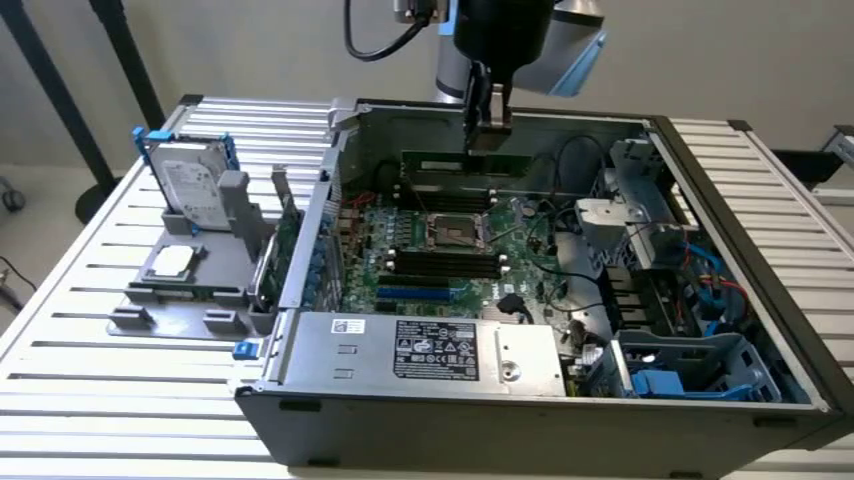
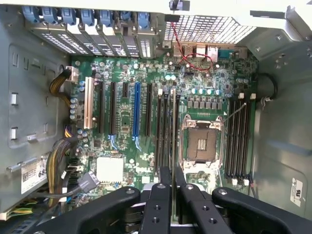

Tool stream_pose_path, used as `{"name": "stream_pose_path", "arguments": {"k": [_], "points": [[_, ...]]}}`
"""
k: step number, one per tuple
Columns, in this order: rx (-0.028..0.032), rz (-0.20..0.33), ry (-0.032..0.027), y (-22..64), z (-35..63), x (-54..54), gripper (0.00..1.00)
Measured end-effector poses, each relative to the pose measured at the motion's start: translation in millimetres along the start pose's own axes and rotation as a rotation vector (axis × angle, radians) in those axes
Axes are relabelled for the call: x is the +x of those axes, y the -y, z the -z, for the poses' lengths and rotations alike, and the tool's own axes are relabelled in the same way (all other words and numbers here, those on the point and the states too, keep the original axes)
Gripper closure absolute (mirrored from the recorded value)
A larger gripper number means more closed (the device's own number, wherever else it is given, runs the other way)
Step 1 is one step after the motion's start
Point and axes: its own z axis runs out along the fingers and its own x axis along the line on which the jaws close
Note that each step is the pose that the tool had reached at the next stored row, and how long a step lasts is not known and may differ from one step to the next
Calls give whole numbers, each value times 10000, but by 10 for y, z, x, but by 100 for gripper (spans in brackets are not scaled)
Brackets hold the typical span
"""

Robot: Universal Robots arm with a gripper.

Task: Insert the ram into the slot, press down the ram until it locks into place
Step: 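Insert the ram into the slot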

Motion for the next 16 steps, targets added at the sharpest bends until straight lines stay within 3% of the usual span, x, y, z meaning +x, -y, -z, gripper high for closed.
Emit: {"name": "stream_pose_path", "arguments": {"k": [16], "points": [[7, -379, 16, -45, -292, 30, 86]]}}
